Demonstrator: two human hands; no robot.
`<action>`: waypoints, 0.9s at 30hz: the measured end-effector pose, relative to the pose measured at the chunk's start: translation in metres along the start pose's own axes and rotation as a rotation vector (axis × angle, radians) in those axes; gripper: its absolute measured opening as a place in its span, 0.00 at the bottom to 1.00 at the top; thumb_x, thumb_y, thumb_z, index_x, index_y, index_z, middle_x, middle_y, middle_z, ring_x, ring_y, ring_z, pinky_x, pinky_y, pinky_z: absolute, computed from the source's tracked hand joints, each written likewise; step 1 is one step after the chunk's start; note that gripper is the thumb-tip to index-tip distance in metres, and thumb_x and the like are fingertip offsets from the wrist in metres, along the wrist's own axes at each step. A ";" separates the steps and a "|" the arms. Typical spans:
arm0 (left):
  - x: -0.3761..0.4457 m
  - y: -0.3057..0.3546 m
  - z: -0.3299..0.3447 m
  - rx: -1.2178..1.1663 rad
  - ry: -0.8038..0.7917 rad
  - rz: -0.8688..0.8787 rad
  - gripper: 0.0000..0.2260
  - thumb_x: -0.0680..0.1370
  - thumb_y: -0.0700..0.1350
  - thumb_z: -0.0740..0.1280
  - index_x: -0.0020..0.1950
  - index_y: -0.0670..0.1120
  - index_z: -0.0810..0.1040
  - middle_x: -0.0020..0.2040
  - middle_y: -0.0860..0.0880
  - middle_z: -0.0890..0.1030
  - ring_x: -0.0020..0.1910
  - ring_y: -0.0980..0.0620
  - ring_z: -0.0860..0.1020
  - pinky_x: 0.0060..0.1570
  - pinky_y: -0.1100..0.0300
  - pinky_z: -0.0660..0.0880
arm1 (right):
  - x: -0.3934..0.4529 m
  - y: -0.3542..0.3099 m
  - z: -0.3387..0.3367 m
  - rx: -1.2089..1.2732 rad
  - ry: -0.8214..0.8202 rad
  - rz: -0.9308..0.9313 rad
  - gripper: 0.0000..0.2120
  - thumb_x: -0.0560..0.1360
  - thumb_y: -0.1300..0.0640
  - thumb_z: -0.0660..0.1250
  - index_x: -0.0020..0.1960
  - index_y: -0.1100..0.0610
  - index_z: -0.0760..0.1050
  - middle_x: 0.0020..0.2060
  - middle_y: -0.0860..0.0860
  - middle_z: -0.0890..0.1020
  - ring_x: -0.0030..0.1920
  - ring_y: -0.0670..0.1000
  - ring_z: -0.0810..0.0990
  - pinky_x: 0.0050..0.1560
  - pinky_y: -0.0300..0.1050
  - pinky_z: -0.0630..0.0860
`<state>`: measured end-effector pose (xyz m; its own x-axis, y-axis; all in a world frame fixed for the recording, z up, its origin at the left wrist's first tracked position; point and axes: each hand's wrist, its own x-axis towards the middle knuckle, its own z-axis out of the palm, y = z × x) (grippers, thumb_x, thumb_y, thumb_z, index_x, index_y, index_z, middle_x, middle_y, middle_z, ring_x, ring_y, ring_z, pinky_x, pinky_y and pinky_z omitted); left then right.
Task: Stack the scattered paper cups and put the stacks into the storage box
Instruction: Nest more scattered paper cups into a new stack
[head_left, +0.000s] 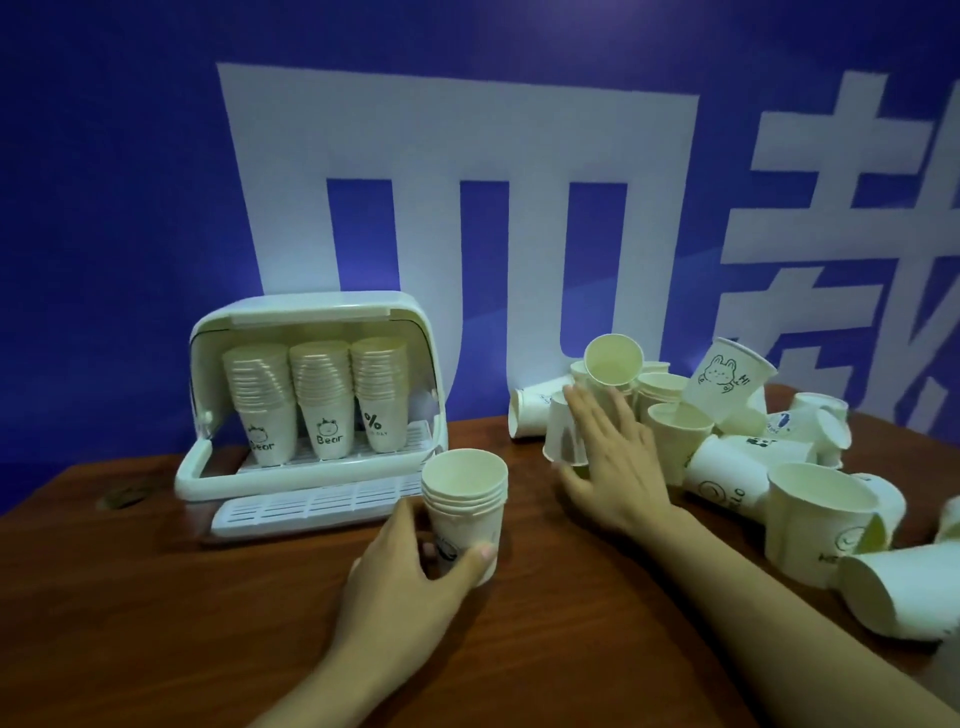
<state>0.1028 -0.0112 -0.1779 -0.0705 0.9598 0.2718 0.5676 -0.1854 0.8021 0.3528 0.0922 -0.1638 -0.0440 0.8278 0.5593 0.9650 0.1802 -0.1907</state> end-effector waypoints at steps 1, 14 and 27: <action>0.000 0.002 0.000 0.004 0.001 0.005 0.29 0.61 0.76 0.67 0.54 0.60 0.75 0.51 0.63 0.83 0.51 0.62 0.81 0.57 0.49 0.80 | -0.001 0.003 0.006 -0.034 -0.045 0.022 0.40 0.76 0.40 0.64 0.82 0.44 0.49 0.81 0.45 0.58 0.80 0.56 0.55 0.73 0.59 0.62; -0.001 0.004 -0.003 0.034 -0.014 0.018 0.27 0.66 0.72 0.71 0.58 0.59 0.74 0.55 0.64 0.82 0.53 0.62 0.80 0.58 0.49 0.80 | -0.017 -0.001 -0.006 0.055 -0.090 0.333 0.31 0.69 0.32 0.69 0.62 0.52 0.71 0.54 0.52 0.81 0.54 0.57 0.80 0.51 0.54 0.78; -0.002 0.004 -0.003 0.100 -0.062 0.065 0.23 0.70 0.68 0.71 0.58 0.61 0.70 0.55 0.61 0.80 0.55 0.54 0.81 0.61 0.47 0.78 | -0.031 -0.108 -0.067 1.004 0.094 -0.012 0.23 0.66 0.46 0.82 0.57 0.44 0.77 0.49 0.43 0.85 0.49 0.40 0.84 0.48 0.39 0.81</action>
<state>0.1022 -0.0146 -0.1737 0.0188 0.9582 0.2855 0.6484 -0.2291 0.7260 0.2669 0.0112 -0.1065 0.0100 0.7856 0.6187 0.2981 0.5883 -0.7517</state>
